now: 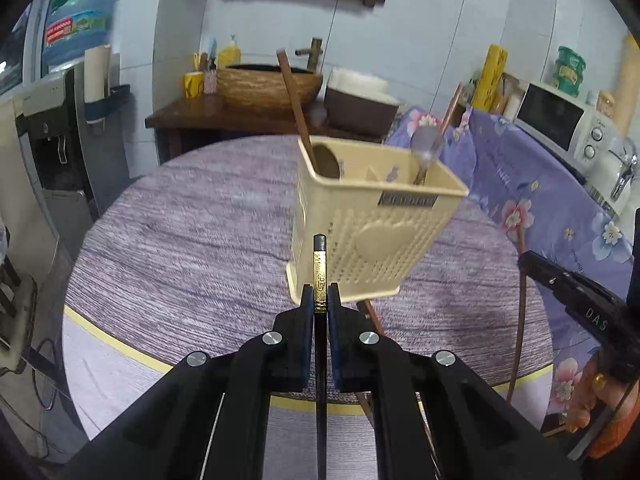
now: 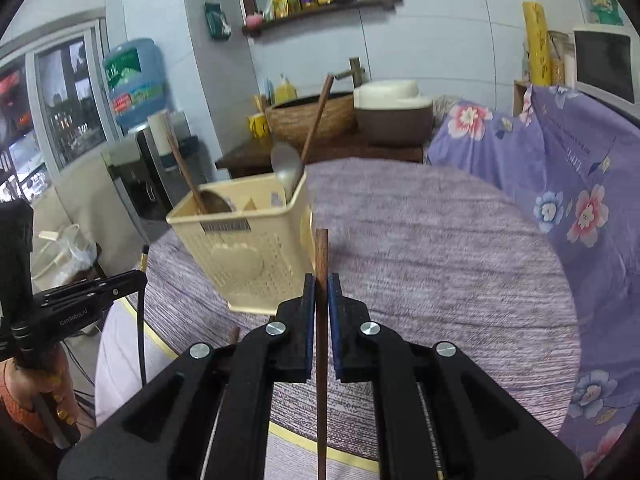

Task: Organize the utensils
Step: 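Lift both chopsticks and carry them up over the beige holder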

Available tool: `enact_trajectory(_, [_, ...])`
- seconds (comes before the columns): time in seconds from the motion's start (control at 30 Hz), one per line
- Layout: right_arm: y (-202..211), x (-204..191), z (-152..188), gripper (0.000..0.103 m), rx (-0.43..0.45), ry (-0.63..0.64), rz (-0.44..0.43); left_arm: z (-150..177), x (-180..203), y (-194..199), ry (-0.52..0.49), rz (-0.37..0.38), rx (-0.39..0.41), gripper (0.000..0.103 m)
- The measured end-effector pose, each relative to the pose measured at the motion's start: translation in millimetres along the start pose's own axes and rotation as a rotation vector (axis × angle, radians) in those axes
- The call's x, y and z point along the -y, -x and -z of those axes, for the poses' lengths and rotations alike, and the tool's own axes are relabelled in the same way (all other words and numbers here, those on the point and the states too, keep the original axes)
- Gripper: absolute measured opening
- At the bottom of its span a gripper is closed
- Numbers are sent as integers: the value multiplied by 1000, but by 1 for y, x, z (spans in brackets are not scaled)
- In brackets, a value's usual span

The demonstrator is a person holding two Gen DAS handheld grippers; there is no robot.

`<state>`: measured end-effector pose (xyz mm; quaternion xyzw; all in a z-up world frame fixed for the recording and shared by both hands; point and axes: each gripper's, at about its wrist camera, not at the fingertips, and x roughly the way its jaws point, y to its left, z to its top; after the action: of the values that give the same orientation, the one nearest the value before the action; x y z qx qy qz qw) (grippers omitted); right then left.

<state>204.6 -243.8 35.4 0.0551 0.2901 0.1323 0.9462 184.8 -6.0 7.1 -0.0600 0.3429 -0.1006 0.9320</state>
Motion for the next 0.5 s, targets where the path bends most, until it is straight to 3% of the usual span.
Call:
enact_trajectory(0.23, [25, 1, -18, 8, 52, 5, -5, -25, 1, 31, -22, -3, 88, 8])
enact_trajectory(0.5, [28, 1, -19, 8, 54, 5, -18, -33, -5, 37, -10, -1, 109, 8])
